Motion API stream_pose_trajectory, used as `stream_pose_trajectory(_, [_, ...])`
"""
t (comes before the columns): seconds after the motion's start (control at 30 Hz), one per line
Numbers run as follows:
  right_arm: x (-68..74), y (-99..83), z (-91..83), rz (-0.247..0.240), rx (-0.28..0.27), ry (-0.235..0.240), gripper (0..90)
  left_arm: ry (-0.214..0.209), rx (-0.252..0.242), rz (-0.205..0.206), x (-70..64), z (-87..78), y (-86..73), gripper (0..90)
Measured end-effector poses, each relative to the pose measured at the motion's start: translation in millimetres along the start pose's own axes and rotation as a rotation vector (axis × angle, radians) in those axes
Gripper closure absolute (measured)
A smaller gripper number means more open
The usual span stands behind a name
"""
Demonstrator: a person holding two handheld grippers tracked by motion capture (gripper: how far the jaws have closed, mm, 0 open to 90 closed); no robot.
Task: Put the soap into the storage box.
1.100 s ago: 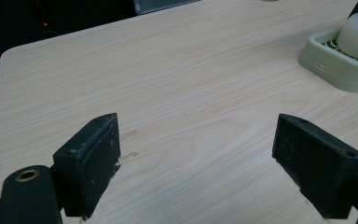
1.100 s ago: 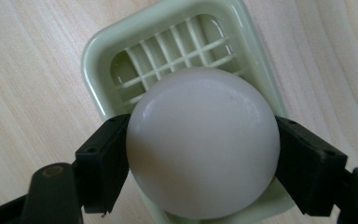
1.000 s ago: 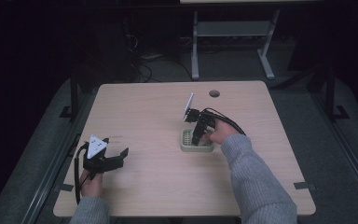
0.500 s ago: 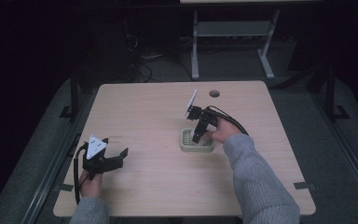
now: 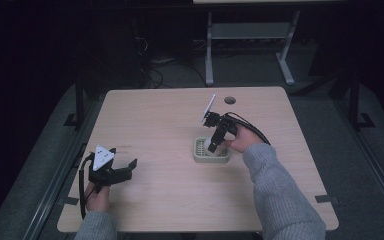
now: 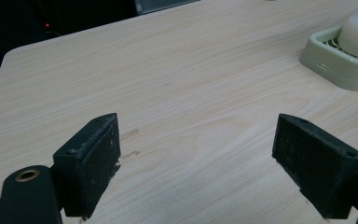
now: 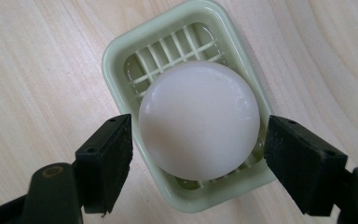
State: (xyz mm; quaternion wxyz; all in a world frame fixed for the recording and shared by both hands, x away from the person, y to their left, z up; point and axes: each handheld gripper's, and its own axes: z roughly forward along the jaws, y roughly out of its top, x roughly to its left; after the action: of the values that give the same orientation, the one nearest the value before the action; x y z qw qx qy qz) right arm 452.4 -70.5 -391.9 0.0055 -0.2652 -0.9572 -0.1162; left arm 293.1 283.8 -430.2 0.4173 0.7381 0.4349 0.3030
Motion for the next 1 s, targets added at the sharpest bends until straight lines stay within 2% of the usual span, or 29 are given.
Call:
stream_pose_trajectory(0.63, [2.8,-10.6,-15.0,0.013,-0.033,0.006,23.3,0.0,-0.002,0.001,-1.0,0.0,0.2,14.9])
stream_pose_trajectory(1.0, [3.0,-24.7,-21.1,0.023,-0.061,0.011,23.4,0.0,0.001,0.005,-1.4,0.0,0.4,14.9])
